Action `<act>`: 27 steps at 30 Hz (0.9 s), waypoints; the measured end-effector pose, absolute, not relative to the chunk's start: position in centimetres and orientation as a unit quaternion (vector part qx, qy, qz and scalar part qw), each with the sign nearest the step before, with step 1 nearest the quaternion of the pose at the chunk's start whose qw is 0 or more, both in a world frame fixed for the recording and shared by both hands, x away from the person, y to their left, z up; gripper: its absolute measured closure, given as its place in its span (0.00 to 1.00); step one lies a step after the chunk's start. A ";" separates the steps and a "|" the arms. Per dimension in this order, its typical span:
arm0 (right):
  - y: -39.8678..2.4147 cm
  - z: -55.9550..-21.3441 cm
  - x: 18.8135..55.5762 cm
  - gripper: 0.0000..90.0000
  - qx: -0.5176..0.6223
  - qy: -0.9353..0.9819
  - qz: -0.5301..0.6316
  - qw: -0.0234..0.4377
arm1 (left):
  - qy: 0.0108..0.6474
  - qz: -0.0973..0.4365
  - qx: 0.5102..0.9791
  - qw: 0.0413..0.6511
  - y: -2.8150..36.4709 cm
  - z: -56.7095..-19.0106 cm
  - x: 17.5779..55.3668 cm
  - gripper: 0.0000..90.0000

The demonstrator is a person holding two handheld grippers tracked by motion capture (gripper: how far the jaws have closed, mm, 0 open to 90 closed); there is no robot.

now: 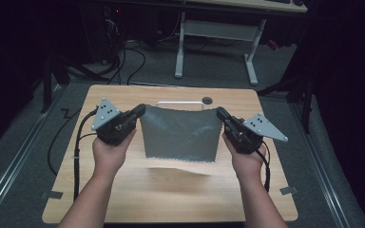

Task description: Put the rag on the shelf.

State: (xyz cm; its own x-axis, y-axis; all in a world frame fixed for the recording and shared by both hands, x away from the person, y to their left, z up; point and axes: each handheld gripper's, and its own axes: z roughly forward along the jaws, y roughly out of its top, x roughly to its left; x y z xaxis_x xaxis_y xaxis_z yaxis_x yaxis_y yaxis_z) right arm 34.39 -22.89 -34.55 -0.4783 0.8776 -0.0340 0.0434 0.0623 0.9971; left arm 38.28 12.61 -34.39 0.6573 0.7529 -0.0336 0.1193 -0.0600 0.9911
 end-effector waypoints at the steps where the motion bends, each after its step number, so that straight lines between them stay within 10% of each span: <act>1: -22.8 -34.4 34.6 0.99 0.364 0.632 0.582 0.359 | 0.320 0.264 0.680 0.605 12.6 -34.2 38.5 1.00; 27: -21.4 -34.6 46.5 1.00 0.415 0.648 0.537 0.346 | 0.379 0.279 0.685 0.556 11.7 -35.5 50.1 1.00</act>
State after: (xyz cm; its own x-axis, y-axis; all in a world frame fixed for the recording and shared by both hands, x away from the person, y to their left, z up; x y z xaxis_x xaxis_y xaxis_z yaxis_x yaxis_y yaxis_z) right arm 46.45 -21.45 -34.55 -0.4159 0.9094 -0.0026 0.1655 0.0785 0.9831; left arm 50.10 11.69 -35.55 0.5568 0.8297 -0.0398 0.2096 -0.0940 0.9733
